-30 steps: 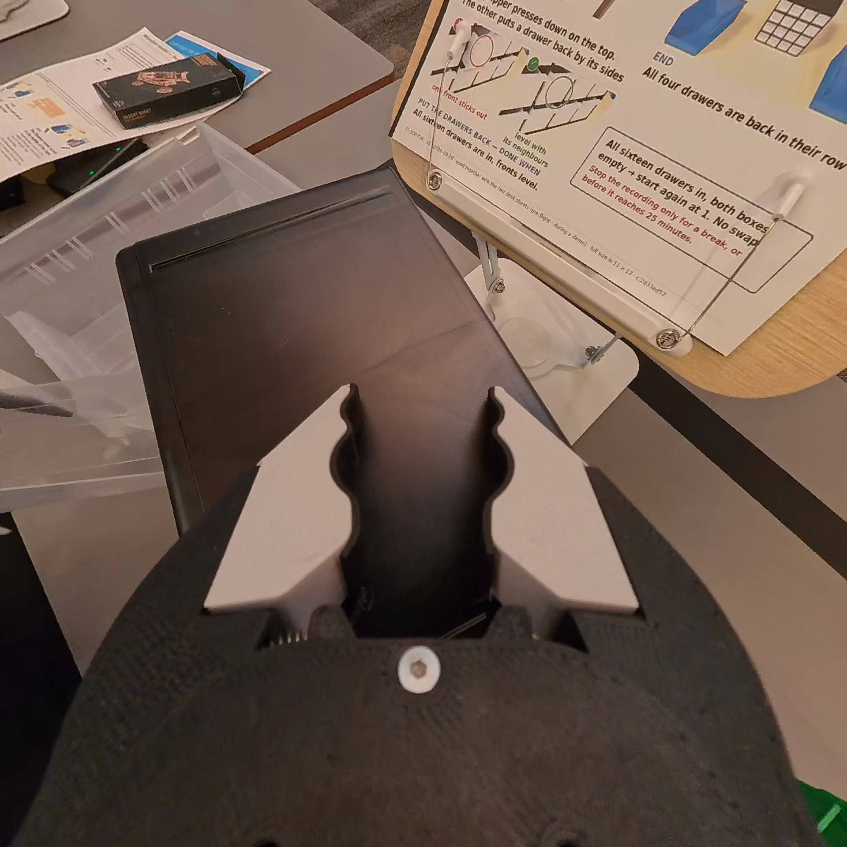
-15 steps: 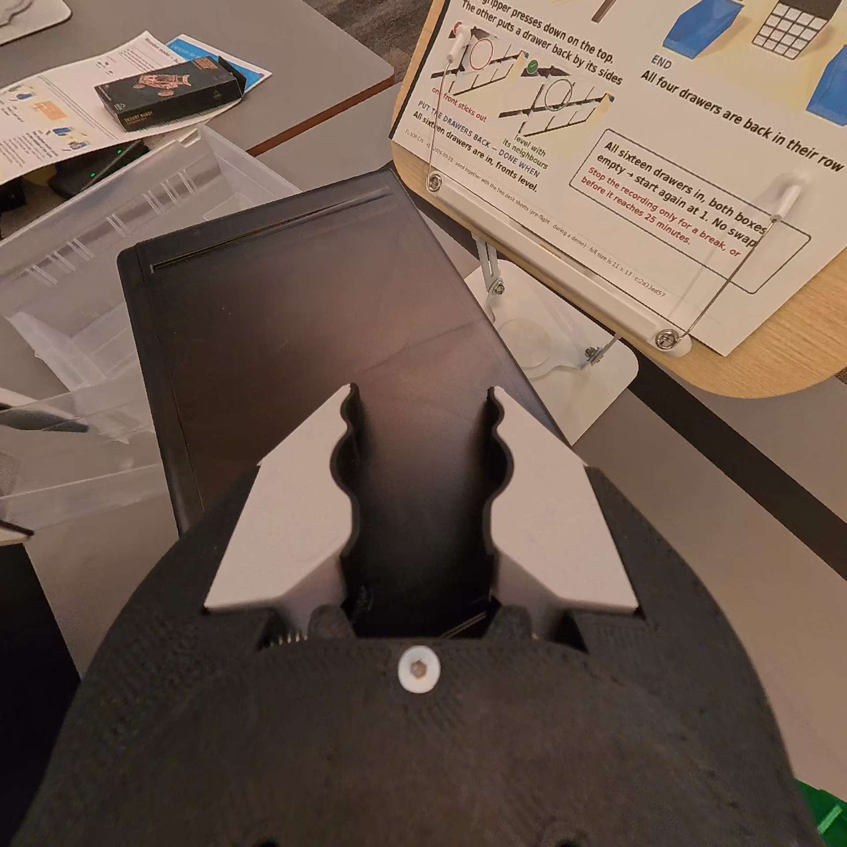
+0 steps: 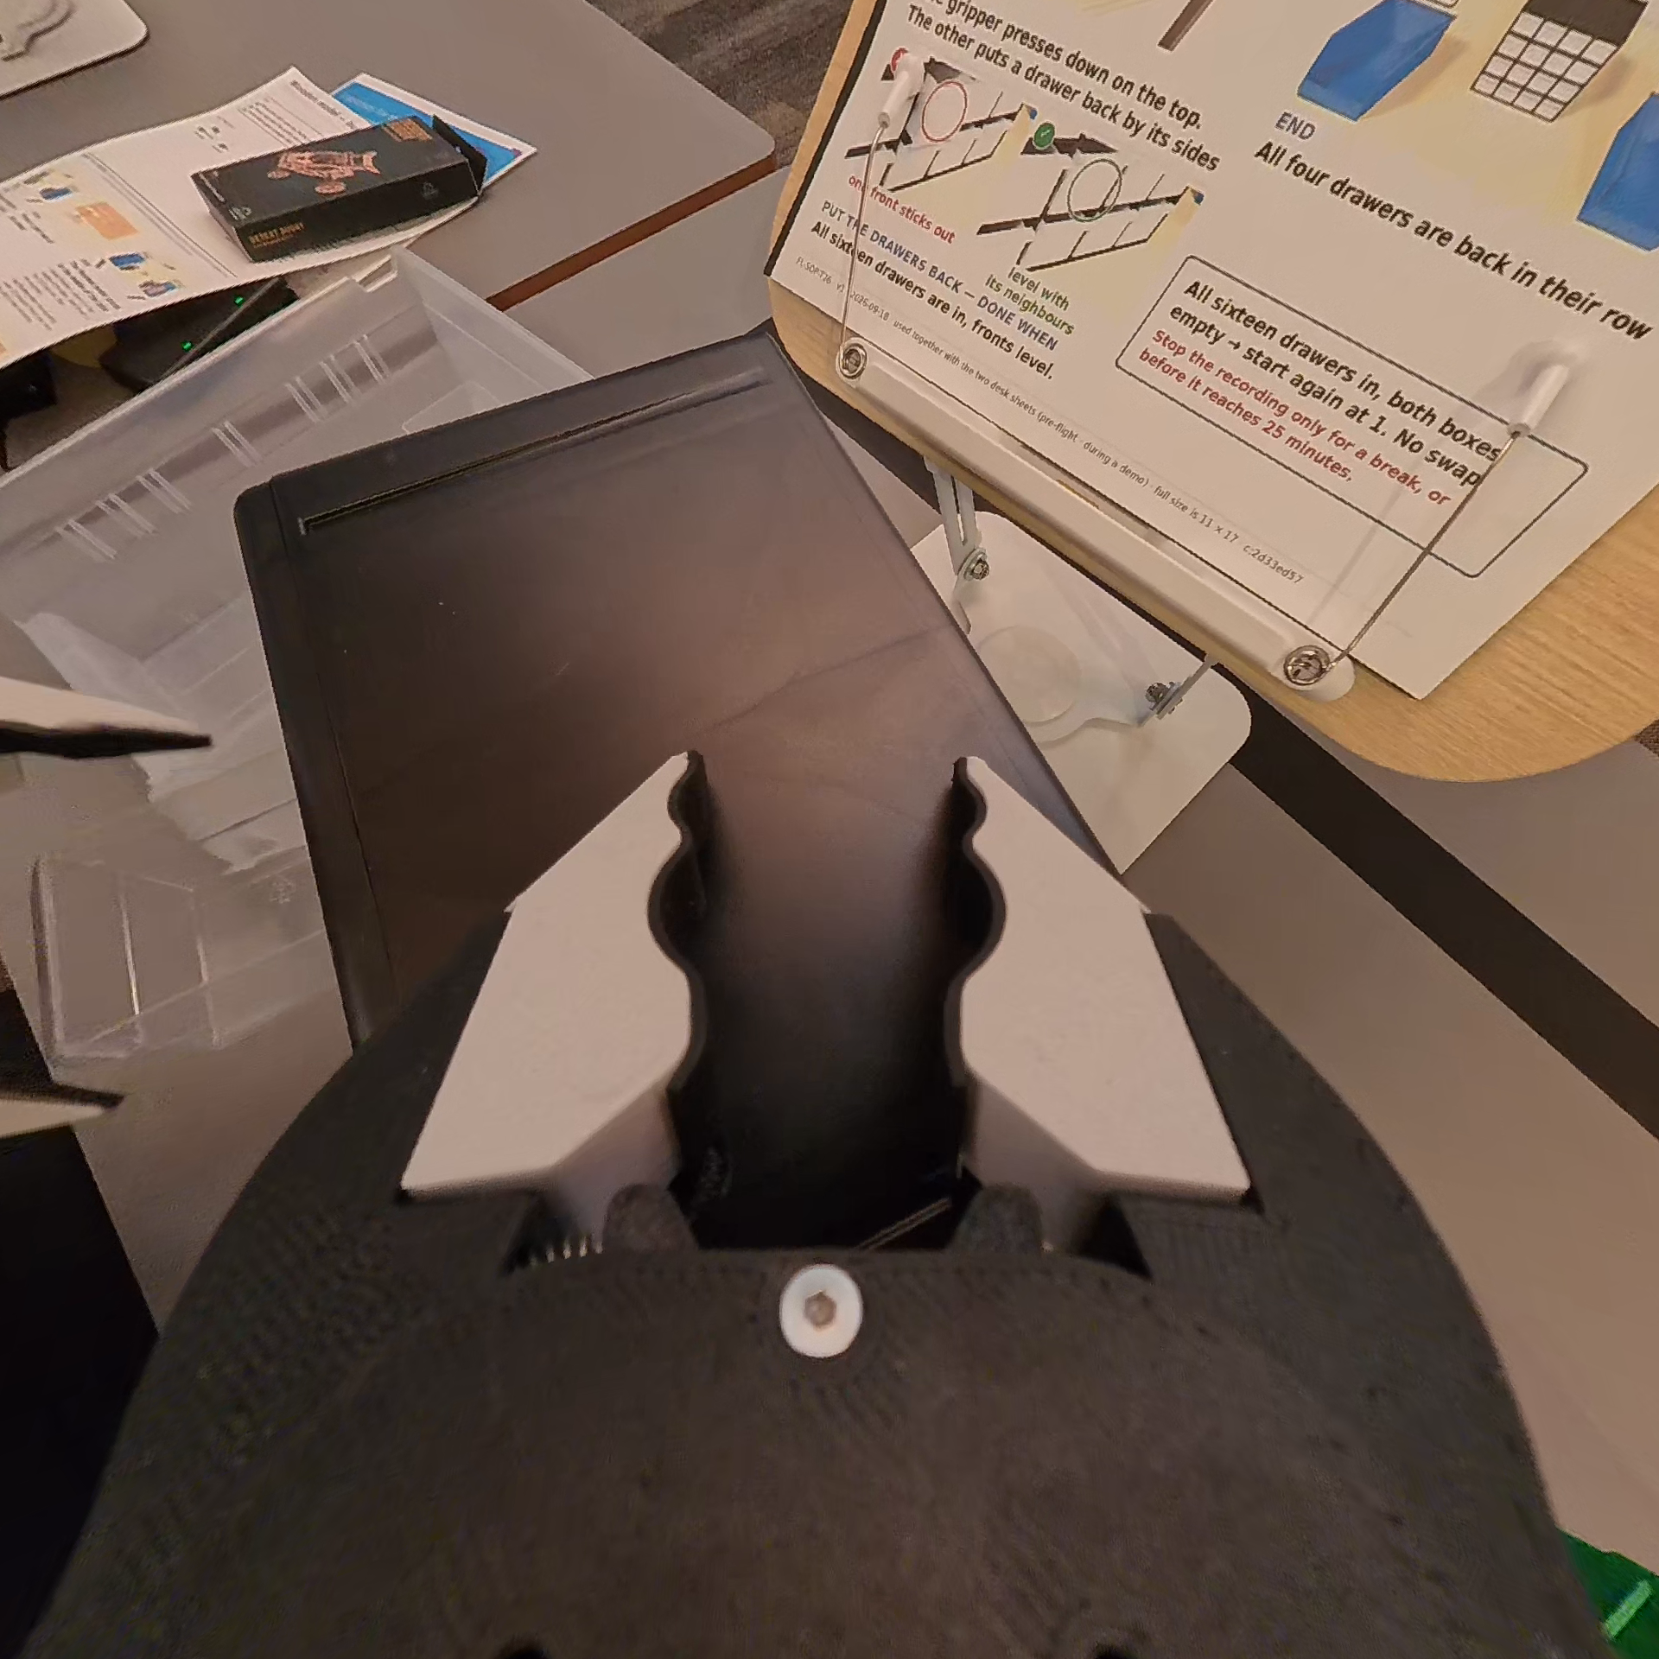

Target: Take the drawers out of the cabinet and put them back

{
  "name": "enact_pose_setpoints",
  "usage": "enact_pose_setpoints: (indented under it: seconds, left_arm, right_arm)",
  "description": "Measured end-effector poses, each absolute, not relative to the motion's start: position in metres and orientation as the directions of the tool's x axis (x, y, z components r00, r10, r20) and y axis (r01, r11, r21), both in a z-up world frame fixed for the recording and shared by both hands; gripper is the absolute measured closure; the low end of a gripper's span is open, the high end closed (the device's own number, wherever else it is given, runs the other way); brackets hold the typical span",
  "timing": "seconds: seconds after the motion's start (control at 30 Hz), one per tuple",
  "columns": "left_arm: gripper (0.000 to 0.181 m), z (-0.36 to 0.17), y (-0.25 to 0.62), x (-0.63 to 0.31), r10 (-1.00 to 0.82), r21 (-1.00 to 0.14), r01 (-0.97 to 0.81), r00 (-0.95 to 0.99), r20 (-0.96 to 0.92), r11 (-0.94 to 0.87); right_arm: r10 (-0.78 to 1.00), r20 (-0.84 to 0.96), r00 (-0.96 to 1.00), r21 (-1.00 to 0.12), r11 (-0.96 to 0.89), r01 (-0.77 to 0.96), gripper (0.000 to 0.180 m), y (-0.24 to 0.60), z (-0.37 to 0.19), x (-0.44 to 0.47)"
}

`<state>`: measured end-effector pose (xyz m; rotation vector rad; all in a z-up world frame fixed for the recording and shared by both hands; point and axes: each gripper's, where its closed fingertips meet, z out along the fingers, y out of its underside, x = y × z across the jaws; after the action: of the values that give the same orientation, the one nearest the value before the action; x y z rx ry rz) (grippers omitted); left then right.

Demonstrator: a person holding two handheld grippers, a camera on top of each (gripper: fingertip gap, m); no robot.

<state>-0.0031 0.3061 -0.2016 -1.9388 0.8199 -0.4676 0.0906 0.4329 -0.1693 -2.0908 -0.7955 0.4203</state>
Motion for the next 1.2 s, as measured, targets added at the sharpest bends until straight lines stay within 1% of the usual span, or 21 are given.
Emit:
enact_pose_setpoints:
  seconds: [0.03, 0.13, 0.17, 0.27, 0.33, 0.37, 0.53, 0.6, 0.63, 0.67, 0.77, 0.87, 0.97, 1.03, 1.07, 1.17, 1.2]
  left_arm:
    - [0.093, -0.202, 0.306, -0.011, -0.714, -0.877, -0.385, 0.697, -0.072, -0.288]
    - [0.069, -0.197, 0.315, -0.031, -0.688, -0.850, -0.496, 0.681, -0.252, -0.179]
    - [0.066, -0.195, 0.316, -0.033, -0.694, -0.831, -0.535, 0.657, -0.295, -0.153]
    - [0.067, -0.185, 0.317, -0.029, -0.717, -0.780, -0.624, 0.564, -0.409, -0.045]
    - [0.059, -0.185, 0.325, -0.027, -0.709, -0.748, -0.662, 0.546, -0.446, -0.040]
    - [0.058, -0.186, 0.329, -0.024, -0.713, -0.739, -0.672, 0.540, -0.447, -0.046]
    - [0.064, -0.183, 0.359, -0.008, -0.672, -0.700, -0.714, 0.527, -0.520, -0.019]
    - [0.070, -0.187, 0.375, -0.006, -0.632, -0.650, -0.759, 0.519, -0.576, -0.031]
    - [0.077, -0.190, 0.385, -0.011, -0.594, -0.615, -0.786, 0.523, -0.611, -0.059]
    - [0.075, -0.194, 0.392, -0.012, -0.577, -0.595, -0.800, 0.521, -0.629, -0.074]
    - [0.071, -0.202, 0.395, -0.011, -0.588, -0.620, -0.775, 0.560, -0.583, -0.124]
    - [0.081, -0.197, 0.385, -0.024, -0.591, -0.629, -0.771, 0.554, -0.586, -0.100]
    - [0.100, -0.184, 0.378, -0.062, -0.551, -0.645, -0.756, 0.588, -0.592, -0.113]
    - [0.110, -0.184, 0.379, -0.101, -0.535, -0.647, -0.735, 0.637, -0.555, -0.203]
    - [0.120, -0.190, 0.380, -0.121, -0.540, -0.643, -0.716, 0.667, -0.513, -0.273]
    - [0.130, -0.219, 0.385, -0.179, -0.512, -0.597, -0.645, 0.756, -0.407, -0.478]
    - [0.128, -0.233, 0.386, -0.190, -0.510, -0.578, -0.612, 0.784, -0.353, -0.541]
  right_arm:
    - [0.671, -0.014, 0.741, -0.805, -0.448, 0.390, 0.126, 0.433, -0.169, 0.090]
    - [0.672, -0.014, 0.741, -0.805, -0.447, 0.390, 0.126, 0.433, -0.169, 0.090]
    - [0.672, -0.013, 0.741, -0.805, -0.447, 0.390, 0.126, 0.433, -0.169, 0.090]
    - [0.671, -0.013, 0.742, -0.805, -0.447, 0.390, 0.126, 0.433, -0.169, 0.090]
    - [0.669, -0.013, 0.743, -0.806, -0.447, 0.389, 0.126, 0.433, -0.169, 0.090]
    - [0.669, -0.013, 0.743, -0.806, -0.447, 0.388, 0.126, 0.433, -0.169, 0.090]
    - [0.669, -0.013, 0.743, -0.806, -0.447, 0.389, 0.126, 0.433, -0.169, 0.091]
    - [0.669, -0.012, 0.743, -0.806, -0.447, 0.388, 0.126, 0.433, -0.169, 0.091]
    - [0.669, -0.012, 0.743, -0.806, -0.446, 0.388, 0.126, 0.433, -0.169, 0.091]
    - [0.668, -0.013, 0.744, -0.806, -0.447, 0.388, 0.126, 0.433, -0.169, 0.091]
    - [0.668, -0.013, 0.744, -0.807, -0.447, 0.387, 0.127, 0.433, -0.169, 0.091]
    - [0.670, -0.013, 0.743, -0.807, -0.445, 0.387, 0.127, 0.433, -0.169, 0.091]
    - [0.671, -0.013, 0.741, -0.808, -0.444, 0.388, 0.127, 0.433, -0.169, 0.091]
    - [0.672, -0.013, 0.740, -0.808, -0.443, 0.389, 0.127, 0.433, -0.169, 0.090]
    - [0.672, -0.013, 0.740, -0.807, -0.444, 0.389, 0.127, 0.433, -0.169, 0.090]
    - [0.671, -0.013, 0.741, -0.808, -0.444, 0.388, 0.127, 0.433, -0.169, 0.090]
    - [0.671, -0.013, 0.742, -0.808, -0.444, 0.388, 0.127, 0.433, -0.169, 0.090]
